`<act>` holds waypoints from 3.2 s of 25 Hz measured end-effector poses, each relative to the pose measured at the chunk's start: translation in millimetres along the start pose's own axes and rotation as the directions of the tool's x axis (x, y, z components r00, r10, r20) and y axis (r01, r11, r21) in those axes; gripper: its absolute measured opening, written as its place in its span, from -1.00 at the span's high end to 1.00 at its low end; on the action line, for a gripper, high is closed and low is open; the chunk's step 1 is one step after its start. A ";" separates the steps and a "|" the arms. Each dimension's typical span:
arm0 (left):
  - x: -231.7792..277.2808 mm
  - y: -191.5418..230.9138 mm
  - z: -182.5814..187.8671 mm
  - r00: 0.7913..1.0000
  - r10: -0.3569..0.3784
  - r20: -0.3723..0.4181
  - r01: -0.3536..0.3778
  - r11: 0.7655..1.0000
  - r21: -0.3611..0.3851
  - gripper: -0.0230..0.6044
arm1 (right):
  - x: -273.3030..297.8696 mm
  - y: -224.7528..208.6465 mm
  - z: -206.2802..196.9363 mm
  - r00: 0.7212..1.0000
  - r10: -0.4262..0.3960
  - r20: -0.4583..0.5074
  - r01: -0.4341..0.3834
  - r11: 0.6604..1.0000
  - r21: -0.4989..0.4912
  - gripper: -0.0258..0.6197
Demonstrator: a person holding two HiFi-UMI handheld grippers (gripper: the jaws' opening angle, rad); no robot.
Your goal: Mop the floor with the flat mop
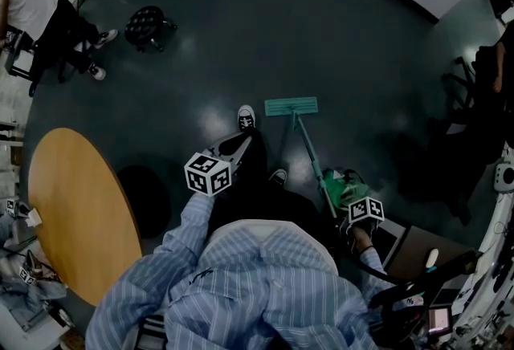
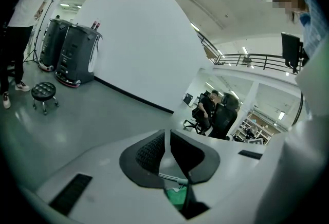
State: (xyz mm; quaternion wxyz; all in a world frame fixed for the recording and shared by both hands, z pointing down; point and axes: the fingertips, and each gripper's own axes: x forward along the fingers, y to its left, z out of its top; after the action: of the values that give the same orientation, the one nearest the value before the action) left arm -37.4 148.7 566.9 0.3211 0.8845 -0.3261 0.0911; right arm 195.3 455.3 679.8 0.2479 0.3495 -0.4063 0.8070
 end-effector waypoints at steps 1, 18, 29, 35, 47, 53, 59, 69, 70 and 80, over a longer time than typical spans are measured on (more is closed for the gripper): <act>0.9 0.2 1.0 1.000 -0.001 -0.001 0.001 1.000 0.001 0.81 | 0.4 1.6 1.0 1.000 -0.003 0.000 0.003 1.000 -0.002 0.70; 42.5 63.0 51.5 0.999 0.033 -0.011 -0.033 0.999 -0.034 0.81 | -1.6 84.0 134.2 1.000 0.012 0.019 -0.012 1.000 -0.010 0.70; 109.0 119.7 119.6 0.999 0.025 -0.042 -0.026 0.999 -0.025 0.81 | -15.3 160.6 274.5 0.999 0.003 0.045 -0.002 1.000 -0.020 0.70; 147.7 161.5 158.3 0.998 0.009 -0.065 -0.012 0.999 -0.041 0.81 | -16.0 213.3 365.1 0.998 -0.008 0.066 0.010 0.999 -0.032 0.70; 205.5 253.5 213.9 0.994 0.020 -0.107 -0.031 0.995 -0.100 0.81 | -14.2 327.1 563.8 0.996 -0.026 0.081 0.030 0.998 -0.054 0.70; 218.5 288.3 230.4 0.994 0.031 -0.106 -0.043 0.992 -0.117 0.81 | -16.3 386.9 668.3 0.991 -0.048 0.127 0.056 0.996 -0.063 0.70; 209.5 318.5 220.9 0.991 0.069 -0.115 -0.089 0.980 -0.178 0.81 | -9.5 448.0 753.0 0.986 -0.031 0.161 0.039 0.998 -0.050 0.70; 195.6 350.4 208.8 0.983 0.141 -0.114 -0.165 0.958 -0.235 0.81 | 4.8 503.3 834.1 0.982 0.002 0.191 -0.001 1.000 -0.001 0.70; 194.0 352.6 208.0 0.984 0.144 -0.109 -0.167 0.956 -0.239 0.81 | 6.4 505.4 837.2 0.981 -0.002 0.195 0.002 1.000 0.001 0.70; 182.5 333.7 200.6 0.987 0.128 -0.098 -0.147 0.962 -0.232 0.81 | -6.7 493.8 795.9 0.975 0.057 0.213 -0.064 0.998 0.026 0.70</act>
State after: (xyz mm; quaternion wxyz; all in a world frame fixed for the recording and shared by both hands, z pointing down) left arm -118.4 -265.6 648.3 0.4308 0.8103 -0.3820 0.1095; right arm 150.3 -475.5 775.0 0.1727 0.4251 -0.4275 0.7789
